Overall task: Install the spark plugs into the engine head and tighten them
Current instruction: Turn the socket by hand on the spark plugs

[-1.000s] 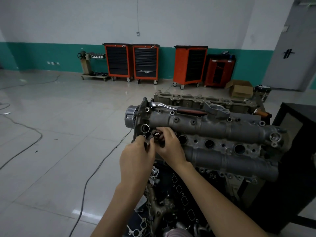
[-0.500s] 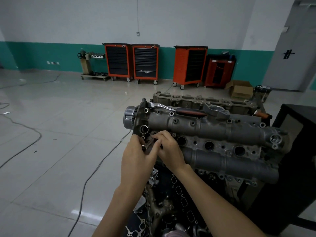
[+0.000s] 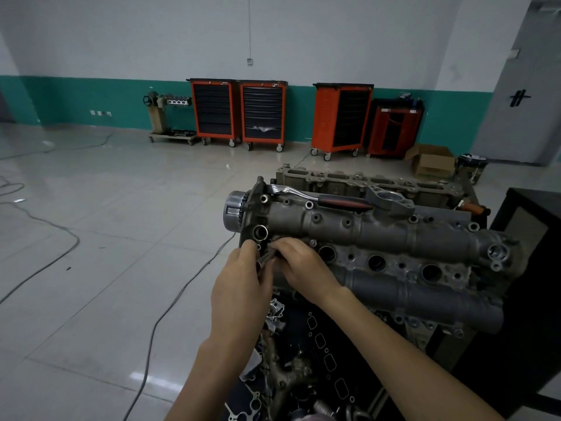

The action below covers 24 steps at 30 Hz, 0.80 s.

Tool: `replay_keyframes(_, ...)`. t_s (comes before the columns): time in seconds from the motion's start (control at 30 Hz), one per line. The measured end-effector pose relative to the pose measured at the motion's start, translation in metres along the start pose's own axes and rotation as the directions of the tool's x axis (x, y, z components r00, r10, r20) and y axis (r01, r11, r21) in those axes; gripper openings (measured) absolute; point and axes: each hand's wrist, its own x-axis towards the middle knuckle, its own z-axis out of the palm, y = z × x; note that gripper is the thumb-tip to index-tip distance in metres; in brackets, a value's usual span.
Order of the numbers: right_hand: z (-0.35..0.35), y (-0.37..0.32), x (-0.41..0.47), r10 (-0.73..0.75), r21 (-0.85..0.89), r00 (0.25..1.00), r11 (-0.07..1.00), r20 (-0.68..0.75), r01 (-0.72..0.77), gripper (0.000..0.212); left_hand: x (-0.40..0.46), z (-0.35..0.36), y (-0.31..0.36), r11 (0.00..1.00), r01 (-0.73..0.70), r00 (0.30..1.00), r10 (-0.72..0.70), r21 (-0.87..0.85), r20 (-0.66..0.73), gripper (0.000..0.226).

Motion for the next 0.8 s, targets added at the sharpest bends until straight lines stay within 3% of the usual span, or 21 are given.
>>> replay_keyframes(0.17, -0.005, 0.004, 0.010, 0.054, 0.005, 0.998, 0.999, 0.033, -0.054, 0.011, -0.005, 0.009, -0.009, 0.955, 0.022, 0.999, -0.032, -0.297, -0.027, 0.019)
replay_keyframes(0.33, 0.003, 0.000, 0.007, 0.146, 0.126, 0.986, 0.983, -0.076, -0.136, 0.018, -0.012, 0.030, -0.016, 0.755, 0.062, 0.980, -0.169, -0.653, -0.102, 0.017)
replay_keyframes(0.47, 0.001, -0.002, 0.004, 0.078, 0.040, 0.993, 0.996, -0.084, -0.075, 0.021, -0.015, 0.039, -0.027, 0.756, -0.001, 0.988, -0.098, -0.654, -0.116, 0.026)
replay_keyframes(0.57, 0.001, -0.003, -0.001, -0.028, 0.044, 0.999, 0.999, 0.017, 0.027, 0.044, -0.014, 0.039, -0.033, 0.769, -0.016, 0.993, -0.063, -0.639, -0.101, 0.031)
replay_keyframes(0.7, 0.001, -0.002, -0.005, -0.027, 0.105, 1.000, 0.994, -0.012, 0.028, 0.037, -0.012, 0.039, -0.028, 0.775, -0.058, 0.994, -0.012, -0.630, -0.106, 0.029)
replay_keyframes(0.8, 0.001, -0.001, -0.004, -0.006, 0.100, 0.998, 0.995, -0.067, 0.012, 0.033, -0.010, 0.041, -0.020, 0.769, -0.042, 0.988, -0.062, -0.638, -0.140, 0.031)
